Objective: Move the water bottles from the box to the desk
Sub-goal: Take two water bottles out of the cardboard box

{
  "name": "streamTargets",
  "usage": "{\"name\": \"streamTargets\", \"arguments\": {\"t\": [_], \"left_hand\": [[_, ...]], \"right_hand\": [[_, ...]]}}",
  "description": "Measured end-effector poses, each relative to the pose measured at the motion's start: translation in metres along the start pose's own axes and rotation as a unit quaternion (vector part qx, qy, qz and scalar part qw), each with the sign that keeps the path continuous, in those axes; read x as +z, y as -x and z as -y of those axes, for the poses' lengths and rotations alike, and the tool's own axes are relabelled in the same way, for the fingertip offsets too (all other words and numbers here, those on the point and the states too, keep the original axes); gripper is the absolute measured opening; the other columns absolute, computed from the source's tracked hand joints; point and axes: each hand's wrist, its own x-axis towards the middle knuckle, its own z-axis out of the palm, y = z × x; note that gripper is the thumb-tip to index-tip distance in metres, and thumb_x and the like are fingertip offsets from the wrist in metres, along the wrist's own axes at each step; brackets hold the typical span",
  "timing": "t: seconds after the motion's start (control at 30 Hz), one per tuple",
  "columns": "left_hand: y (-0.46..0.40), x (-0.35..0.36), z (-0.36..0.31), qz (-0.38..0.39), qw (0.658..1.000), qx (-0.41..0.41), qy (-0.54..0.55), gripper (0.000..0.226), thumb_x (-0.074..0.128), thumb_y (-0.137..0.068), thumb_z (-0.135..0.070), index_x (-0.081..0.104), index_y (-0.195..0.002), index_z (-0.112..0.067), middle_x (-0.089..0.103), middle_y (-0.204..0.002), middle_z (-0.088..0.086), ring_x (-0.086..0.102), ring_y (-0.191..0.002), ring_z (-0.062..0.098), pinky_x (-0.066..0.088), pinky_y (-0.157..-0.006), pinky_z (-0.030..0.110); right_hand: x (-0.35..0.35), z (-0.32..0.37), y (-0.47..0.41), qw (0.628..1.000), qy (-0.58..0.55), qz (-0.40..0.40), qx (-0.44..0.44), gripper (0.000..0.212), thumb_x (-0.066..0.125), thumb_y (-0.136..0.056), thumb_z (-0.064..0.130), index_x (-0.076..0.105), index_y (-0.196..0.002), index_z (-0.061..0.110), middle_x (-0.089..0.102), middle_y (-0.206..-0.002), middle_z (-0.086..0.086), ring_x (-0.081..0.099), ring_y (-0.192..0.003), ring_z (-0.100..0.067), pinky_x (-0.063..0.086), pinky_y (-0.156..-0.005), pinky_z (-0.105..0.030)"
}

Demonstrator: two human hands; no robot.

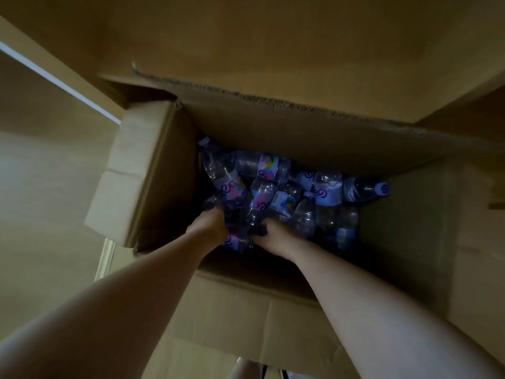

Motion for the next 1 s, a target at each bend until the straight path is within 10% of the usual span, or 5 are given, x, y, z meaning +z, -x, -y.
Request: {"name": "streamTargets", "arguments": {"t": [0.3,0.5,0.63,0.9,1.0], "left_hand": [[-0.052,0.039,0.023,0.018,0.998,-0.056,0.024,0.039,0.049,-0.093,-0.017,0.050,-0.131,-0.007,0.055,-0.130,0.019,0.054,-0.117,0.034,0.045,-0.094,0.035],[-0.050,0.035,0.020,-0.008,0.996,-0.057,0.066,0.034,0.047,-0.095,-0.017,0.056,-0.127,-0.008,0.058,-0.127,0.019,0.055,-0.117,0.034,0.043,-0.087,0.031],[-0.034,0.024,0.008,-0.046,0.984,-0.092,0.147,0.032,0.050,-0.094,-0.018,0.060,-0.121,-0.002,0.061,-0.121,0.022,0.057,-0.113,0.036,0.045,-0.089,0.032],[0.012,0.012,-0.042,0.114,0.722,-0.235,0.641,0.067,0.046,-0.089,-0.062,0.048,-0.129,-0.008,0.058,-0.126,0.021,0.057,-0.113,0.039,0.048,-0.089,0.056],[0.023,0.012,-0.054,0.189,0.718,-0.196,0.640,0.079,0.058,-0.075,-0.069,0.052,-0.122,-0.006,0.064,-0.116,0.023,0.064,-0.104,0.038,0.051,-0.089,0.053]], "right_hand": [[0.040,-0.017,-0.078,0.994,0.071,0.073,0.040,0.095,0.074,-0.079,0.044,0.021,-0.151,0.010,0.029,-0.153,-0.016,0.037,-0.137,-0.033,0.031,-0.114,-0.039],[0.017,-0.001,-0.065,0.996,0.057,0.061,-0.032,0.046,0.067,-0.073,0.057,0.064,-0.111,0.030,0.066,-0.108,-0.002,0.062,-0.098,-0.023,0.051,-0.085,-0.033],[-0.022,0.002,-0.027,0.989,-0.051,0.130,0.056,0.052,0.062,-0.079,0.063,0.053,-0.113,0.025,0.059,-0.110,0.002,0.064,-0.090,-0.018,0.055,-0.071,-0.029],[-0.062,-0.021,0.047,0.913,-0.253,0.291,0.133,0.060,0.071,-0.070,0.052,0.058,-0.123,0.025,0.069,-0.120,-0.001,0.064,-0.111,-0.018,0.050,-0.090,-0.033],[-0.061,-0.023,0.061,0.905,-0.277,0.302,0.115,0.060,0.073,-0.065,0.050,0.061,-0.119,0.027,0.068,-0.122,0.004,0.058,-0.118,-0.014,0.049,-0.093,-0.033]]}}
